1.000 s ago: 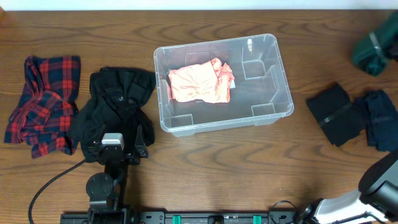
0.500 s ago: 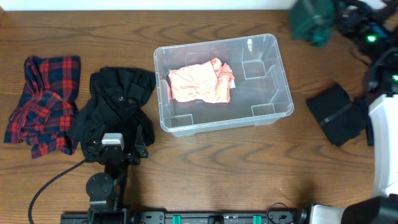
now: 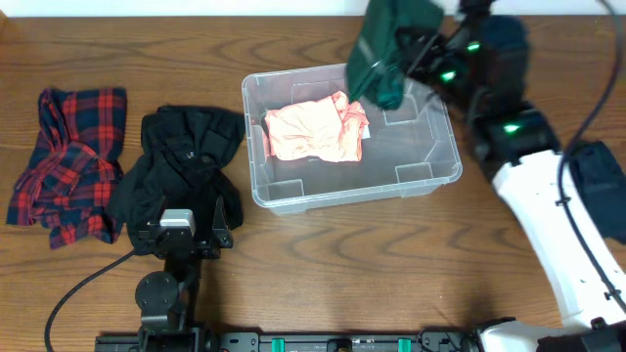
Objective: Pack container
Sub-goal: 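Lift the green cloth into the bin beside the pink shirt, release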
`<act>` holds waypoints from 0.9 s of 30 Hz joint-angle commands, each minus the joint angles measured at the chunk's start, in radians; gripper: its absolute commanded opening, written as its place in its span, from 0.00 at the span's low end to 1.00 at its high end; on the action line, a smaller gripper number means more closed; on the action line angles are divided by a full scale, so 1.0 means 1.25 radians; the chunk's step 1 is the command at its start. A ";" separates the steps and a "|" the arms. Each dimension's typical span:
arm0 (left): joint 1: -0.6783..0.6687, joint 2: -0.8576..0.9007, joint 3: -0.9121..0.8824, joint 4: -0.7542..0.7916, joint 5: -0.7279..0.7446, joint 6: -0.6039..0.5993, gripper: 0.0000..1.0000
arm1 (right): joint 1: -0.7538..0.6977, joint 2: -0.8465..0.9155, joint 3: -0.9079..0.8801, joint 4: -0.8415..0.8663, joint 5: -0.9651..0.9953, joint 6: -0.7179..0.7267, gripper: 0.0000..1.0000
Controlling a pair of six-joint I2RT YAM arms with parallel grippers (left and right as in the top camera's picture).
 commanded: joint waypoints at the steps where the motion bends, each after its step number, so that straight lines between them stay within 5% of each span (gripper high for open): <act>1: 0.003 -0.003 -0.014 -0.027 0.012 -0.002 0.98 | 0.054 0.029 0.002 -0.020 0.201 0.080 0.01; 24: 0.003 -0.003 -0.014 -0.027 0.012 -0.002 0.98 | 0.098 0.186 -0.001 -0.021 0.348 0.071 0.02; 27: 0.003 -0.003 -0.014 -0.027 0.012 -0.002 0.98 | 0.096 0.186 -0.001 -0.039 0.361 0.037 0.30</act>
